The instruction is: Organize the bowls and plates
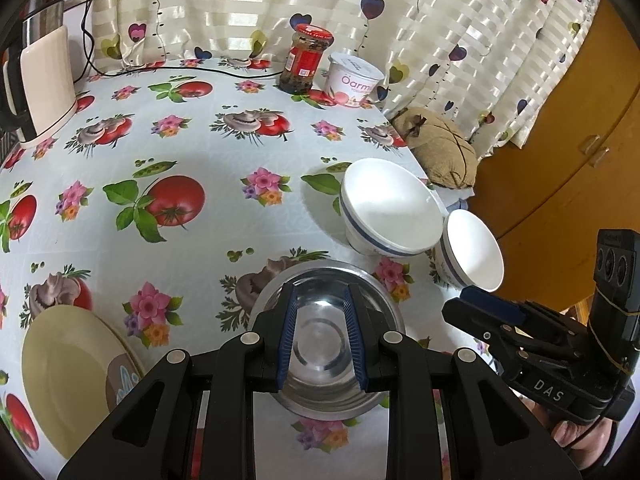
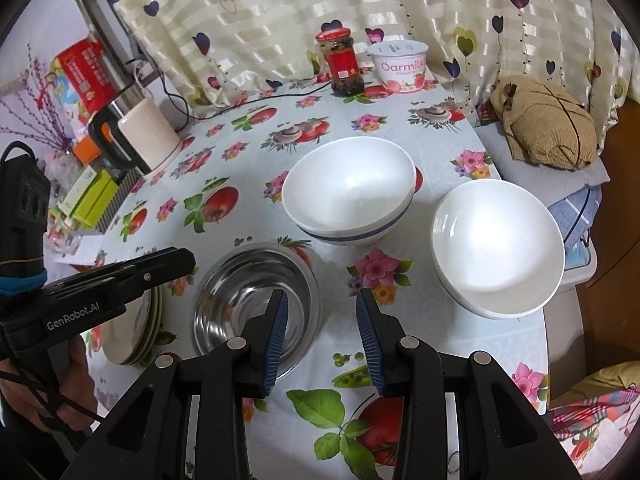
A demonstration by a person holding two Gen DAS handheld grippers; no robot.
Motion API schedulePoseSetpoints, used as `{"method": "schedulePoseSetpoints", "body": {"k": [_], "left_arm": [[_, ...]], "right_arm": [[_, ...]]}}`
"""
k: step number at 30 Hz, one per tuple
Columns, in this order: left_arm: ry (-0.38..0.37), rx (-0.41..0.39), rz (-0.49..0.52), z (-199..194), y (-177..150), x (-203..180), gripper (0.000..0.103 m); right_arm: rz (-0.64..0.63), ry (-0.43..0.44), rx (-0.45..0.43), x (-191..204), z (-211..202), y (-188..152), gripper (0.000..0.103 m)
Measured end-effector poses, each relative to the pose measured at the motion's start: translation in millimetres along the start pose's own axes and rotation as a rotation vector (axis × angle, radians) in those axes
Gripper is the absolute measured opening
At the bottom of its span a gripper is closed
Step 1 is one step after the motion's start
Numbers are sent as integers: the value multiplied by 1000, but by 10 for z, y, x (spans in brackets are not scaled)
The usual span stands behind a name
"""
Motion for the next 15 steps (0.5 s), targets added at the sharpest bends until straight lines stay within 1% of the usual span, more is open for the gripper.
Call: {"method": "schedulePoseSetpoints", "body": {"k": [15], "left_arm": [[-16, 0, 18, 62, 146, -114, 25]], "right_arm": [[16, -2, -20, -85, -25, 132, 35]]}}
Point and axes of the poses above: each gripper's, at about its wrist camera, not at the fingertips, and z roughly the way its jaws point, x to its left, y to its top, the point moved 7 cm from there along z, roughly the way its jaws point, and after that the axes turned 9 degrees about z, right-handed, at the moved point
